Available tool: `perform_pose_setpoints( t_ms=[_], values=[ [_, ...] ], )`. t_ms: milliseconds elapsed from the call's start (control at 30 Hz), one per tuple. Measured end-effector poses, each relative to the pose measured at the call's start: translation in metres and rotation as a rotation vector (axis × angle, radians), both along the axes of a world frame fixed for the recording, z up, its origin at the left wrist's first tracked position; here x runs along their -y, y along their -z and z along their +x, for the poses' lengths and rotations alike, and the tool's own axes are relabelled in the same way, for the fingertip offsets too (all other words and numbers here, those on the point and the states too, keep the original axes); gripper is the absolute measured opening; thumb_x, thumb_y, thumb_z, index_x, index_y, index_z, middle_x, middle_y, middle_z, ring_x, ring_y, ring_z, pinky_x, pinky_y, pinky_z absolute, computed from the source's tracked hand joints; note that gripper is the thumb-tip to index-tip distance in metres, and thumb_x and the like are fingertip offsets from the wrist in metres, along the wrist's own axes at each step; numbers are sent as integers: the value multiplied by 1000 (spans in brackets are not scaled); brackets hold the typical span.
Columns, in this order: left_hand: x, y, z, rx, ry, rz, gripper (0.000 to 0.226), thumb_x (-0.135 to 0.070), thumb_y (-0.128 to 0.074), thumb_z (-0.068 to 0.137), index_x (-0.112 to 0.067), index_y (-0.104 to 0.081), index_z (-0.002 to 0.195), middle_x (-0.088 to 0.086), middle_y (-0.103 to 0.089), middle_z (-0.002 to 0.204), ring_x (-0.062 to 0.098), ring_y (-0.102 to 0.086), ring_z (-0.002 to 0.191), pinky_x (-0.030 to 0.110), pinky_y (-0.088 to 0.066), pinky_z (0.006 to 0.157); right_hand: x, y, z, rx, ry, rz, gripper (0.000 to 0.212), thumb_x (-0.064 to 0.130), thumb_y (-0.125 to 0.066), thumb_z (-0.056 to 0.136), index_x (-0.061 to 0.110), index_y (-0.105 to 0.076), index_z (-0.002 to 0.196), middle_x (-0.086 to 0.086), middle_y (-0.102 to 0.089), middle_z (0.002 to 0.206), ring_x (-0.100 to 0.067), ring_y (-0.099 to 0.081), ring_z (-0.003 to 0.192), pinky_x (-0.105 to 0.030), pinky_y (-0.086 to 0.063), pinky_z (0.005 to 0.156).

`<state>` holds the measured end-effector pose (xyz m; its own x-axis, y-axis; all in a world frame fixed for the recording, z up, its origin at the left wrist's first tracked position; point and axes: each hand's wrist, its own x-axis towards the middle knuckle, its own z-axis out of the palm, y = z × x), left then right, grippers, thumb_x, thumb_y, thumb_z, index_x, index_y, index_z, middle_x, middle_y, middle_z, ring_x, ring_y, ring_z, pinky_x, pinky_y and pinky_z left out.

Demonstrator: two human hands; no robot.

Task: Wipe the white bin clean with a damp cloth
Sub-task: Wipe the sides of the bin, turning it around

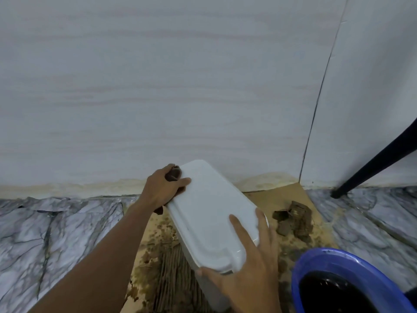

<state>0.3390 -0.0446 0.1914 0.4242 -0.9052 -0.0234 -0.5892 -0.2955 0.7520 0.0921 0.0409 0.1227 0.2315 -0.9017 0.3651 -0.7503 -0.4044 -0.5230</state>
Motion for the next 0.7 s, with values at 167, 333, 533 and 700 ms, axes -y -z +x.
perform_pose_setpoints(
  t_ms=[167, 333, 533, 700],
  values=[
    [-2, 5, -7, -27, -79, -63, 61, -45, -76, 86, -18, -57, 137, -5, -57, 116, 21, -55, 103, 33, -41, 88, 27, -10, -28, 226, -113, -80, 99, 84, -76, 44, 45, -58, 134, 12, -31, 160, -31, -30, 145, -45, -28, 112],
    [-32, 30, -26, -31, -346, -140, 62, -64, -65, 82, -22, -57, 126, 4, -62, 117, 29, -59, 107, 44, -51, 92, 104, -41, -73, 125, -435, 117, 104, 72, -89, 43, 53, -51, 138, 26, -23, 161, -17, -21, 152, -63, -27, 118],
    [-23, 51, -71, 107, -239, -249, 69, -52, -39, 104, -16, -21, 161, 6, -23, 165, 31, -15, 153, 53, -18, 124, 125, -54, -81, -383, -309, 195, 129, 102, -51, 38, 54, -15, 152, 26, 9, 163, -14, 16, 154, -65, -13, 120],
    [-9, 65, -70, -58, -317, -462, 53, -37, -32, 110, -19, -27, 160, 5, -33, 163, 27, -27, 151, 51, -26, 123, 104, -29, -57, -252, -154, 57, 119, 89, -53, 40, 49, -31, 151, 13, -21, 165, -26, -4, 156, -71, -24, 113]
  ],
)
